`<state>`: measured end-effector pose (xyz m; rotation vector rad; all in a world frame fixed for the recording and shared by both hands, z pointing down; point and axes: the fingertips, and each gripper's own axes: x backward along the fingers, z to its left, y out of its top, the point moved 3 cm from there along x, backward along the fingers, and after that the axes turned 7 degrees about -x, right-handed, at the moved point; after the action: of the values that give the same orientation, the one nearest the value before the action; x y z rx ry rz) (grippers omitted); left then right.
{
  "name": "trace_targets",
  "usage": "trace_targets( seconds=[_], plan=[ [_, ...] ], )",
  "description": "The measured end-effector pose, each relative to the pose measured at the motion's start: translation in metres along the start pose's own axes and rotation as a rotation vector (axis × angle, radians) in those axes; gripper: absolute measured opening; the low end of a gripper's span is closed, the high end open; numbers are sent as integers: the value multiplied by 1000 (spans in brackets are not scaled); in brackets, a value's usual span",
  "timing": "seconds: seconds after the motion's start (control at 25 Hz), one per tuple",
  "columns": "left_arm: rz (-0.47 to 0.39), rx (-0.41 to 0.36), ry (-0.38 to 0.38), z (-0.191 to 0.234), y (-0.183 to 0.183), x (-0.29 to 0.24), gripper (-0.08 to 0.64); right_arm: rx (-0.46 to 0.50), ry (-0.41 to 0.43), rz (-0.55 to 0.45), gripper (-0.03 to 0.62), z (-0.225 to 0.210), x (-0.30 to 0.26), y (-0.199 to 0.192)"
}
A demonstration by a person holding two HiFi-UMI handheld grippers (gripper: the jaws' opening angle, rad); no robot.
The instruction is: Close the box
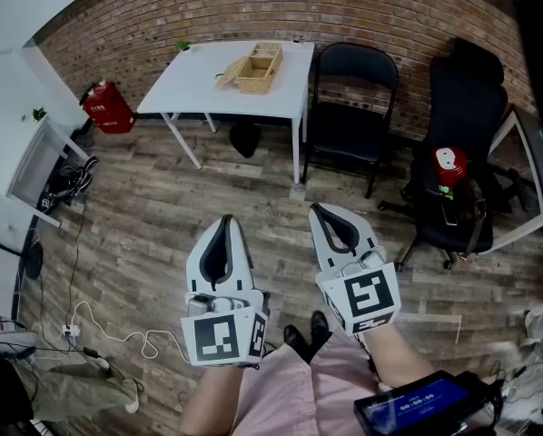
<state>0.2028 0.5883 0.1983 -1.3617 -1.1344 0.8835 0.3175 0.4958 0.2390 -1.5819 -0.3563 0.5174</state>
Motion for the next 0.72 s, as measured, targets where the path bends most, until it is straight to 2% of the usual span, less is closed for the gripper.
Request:
trace_targets(
  seconds=[0.44,0.72],
  plan=[
    [20,-1,17,-16,-4,-5,12,-4,10,4,-2,-17,5,-3],
    [17,-6,54,-37,-4,-26,12,11,42,9,-2,-49,-1,-7]
  ],
)
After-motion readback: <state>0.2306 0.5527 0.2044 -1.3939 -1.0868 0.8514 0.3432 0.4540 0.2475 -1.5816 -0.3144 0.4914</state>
